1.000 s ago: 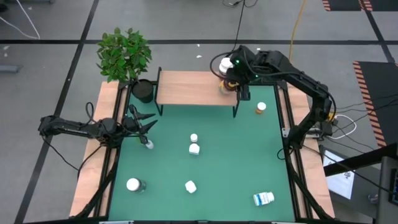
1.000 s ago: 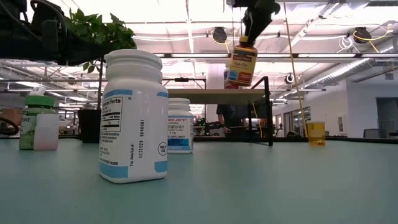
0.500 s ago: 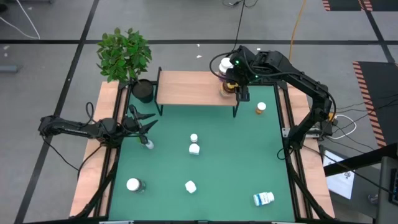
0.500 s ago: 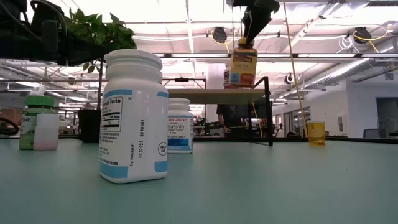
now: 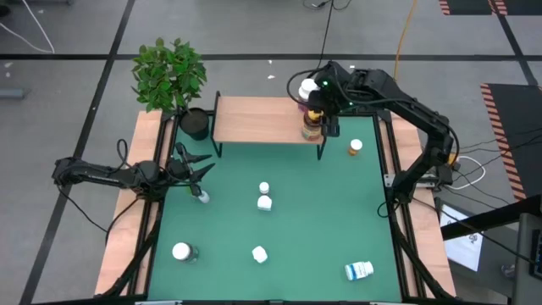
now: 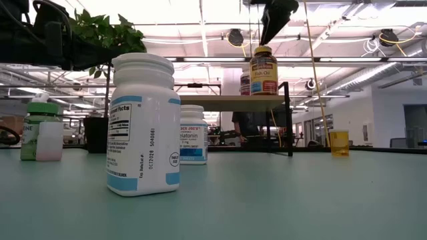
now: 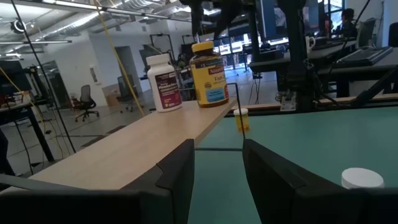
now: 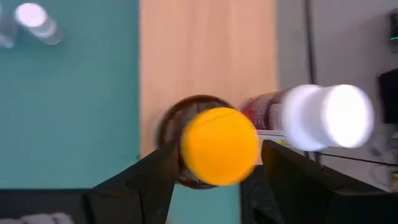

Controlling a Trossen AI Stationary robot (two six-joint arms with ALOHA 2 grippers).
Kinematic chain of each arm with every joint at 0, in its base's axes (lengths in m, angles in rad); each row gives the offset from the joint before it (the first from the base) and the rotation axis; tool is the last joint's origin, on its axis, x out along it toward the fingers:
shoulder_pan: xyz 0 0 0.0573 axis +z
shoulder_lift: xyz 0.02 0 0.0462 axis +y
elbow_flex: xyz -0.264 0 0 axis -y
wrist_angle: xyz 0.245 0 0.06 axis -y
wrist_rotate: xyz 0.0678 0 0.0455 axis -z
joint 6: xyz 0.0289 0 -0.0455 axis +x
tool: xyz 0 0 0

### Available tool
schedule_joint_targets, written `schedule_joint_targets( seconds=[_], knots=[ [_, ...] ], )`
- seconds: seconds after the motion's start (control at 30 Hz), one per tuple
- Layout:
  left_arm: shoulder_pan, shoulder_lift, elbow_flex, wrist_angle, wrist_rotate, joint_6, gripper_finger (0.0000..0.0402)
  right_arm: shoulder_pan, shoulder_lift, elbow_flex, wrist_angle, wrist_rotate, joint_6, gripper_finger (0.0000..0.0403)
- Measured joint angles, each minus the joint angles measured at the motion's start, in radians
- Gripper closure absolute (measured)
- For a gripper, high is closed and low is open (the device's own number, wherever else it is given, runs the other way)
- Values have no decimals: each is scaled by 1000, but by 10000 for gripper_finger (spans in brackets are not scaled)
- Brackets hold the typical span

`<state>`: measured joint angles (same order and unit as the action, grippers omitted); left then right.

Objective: Pick and place medicine bottles onto shelf by color
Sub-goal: Put the yellow pill bottle on the shelf

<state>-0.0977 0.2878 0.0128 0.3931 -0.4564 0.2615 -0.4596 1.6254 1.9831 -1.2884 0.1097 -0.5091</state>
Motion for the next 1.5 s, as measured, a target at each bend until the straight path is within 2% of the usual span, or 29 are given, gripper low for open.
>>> schedule_joint_targets(
  seconds=[0.1,0.2,0.4,0.5,0.7,0.9,1.1,1.27,1.5],
  knots=[
    [0,0,0,-1,0,0,261,11,-32,0,34,49,0,177],
    [0,0,0,-2,0,-2,261,28,-77,0,64,52,9,177],
    [0,0,0,-17,0,-31,261,51,-176,-28,72,50,187,177],
    [0,0,0,-29,0,-55,261,76,-238,-136,100,73,241,183],
    [0,0,0,-34,0,-89,261,151,-395,-468,296,212,299,215],
    [0,0,0,-35,0,-84,261,209,-525,-737,544,218,348,253],
    [0,0,0,-41,0,-63,261,234,-590,-957,774,199,343,292],
    [0,0,0,-54,0,-65,261,287,-628,-1057,864,199,313,321],
    [0,0,0,-70,-1,-63,261,385,-679,-1068,852,201,305,354]
  ],
)
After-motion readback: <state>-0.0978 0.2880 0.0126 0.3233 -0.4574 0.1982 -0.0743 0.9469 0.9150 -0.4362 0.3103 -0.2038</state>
